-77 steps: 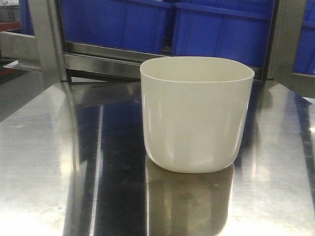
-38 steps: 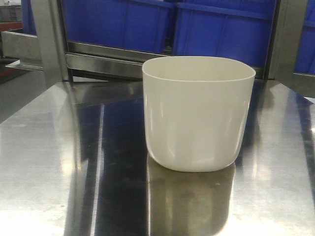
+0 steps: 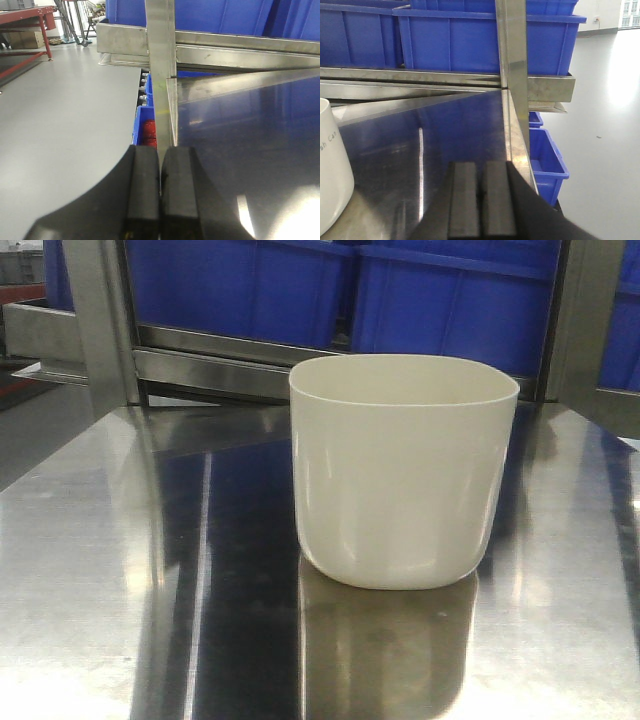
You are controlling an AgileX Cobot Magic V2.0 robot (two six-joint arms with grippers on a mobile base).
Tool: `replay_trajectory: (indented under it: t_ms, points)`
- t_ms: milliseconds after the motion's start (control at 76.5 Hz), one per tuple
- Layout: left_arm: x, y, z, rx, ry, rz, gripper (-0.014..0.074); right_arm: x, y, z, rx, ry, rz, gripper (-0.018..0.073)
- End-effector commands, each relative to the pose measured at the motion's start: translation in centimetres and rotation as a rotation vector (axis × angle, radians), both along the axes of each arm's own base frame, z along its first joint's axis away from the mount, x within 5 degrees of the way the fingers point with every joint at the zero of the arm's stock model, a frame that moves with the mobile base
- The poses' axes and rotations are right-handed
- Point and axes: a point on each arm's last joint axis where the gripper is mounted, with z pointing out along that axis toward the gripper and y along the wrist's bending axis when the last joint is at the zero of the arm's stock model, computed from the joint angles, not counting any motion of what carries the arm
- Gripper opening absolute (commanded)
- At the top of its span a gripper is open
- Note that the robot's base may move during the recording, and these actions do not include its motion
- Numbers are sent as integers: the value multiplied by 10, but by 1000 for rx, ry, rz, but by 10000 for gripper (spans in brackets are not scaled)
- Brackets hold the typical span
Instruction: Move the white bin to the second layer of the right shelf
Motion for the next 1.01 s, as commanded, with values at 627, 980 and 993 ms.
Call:
replay_trajectory:
  t_ms: [627,980,993]
  points:
    - [1,0,-4,-11,-64,-6,85,-5,2,25,0,-238,29,55]
    - [1,0,-4,-11,-64,-6,85,34,5,66,-6,46,49,55]
    - [1,0,-4,-11,-64,-6,85,37,5,69,-7,63,47,55]
